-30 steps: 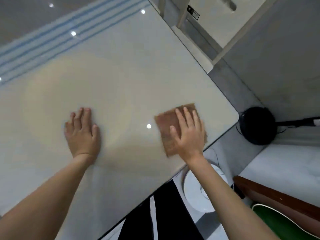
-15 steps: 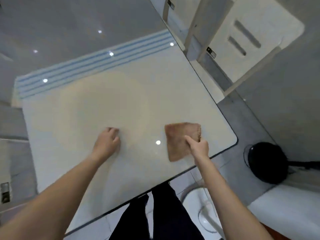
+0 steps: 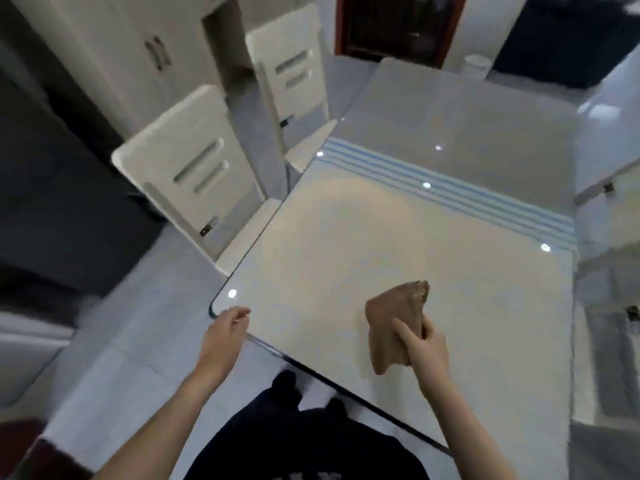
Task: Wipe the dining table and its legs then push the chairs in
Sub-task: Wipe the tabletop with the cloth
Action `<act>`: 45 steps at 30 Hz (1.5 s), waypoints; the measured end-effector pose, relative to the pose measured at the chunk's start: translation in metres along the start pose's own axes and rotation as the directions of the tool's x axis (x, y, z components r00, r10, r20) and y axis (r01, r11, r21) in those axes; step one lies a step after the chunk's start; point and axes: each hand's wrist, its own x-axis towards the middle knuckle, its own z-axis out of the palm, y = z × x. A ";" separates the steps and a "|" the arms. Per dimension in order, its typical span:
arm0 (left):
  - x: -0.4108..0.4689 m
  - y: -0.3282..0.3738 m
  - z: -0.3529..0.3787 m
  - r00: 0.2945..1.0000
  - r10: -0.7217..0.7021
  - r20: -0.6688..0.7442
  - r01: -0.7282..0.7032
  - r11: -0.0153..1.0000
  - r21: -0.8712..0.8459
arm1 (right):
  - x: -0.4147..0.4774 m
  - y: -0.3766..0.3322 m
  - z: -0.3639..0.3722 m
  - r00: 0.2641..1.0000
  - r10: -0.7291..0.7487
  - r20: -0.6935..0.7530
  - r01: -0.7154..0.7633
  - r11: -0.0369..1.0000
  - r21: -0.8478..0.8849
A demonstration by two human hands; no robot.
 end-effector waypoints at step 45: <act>-0.045 -0.415 -0.346 0.558 -0.823 -0.107 0.591 0.484 -0.645 | -0.019 0.006 0.587 0.822 0.071 0.565 0.372 0.684 -0.628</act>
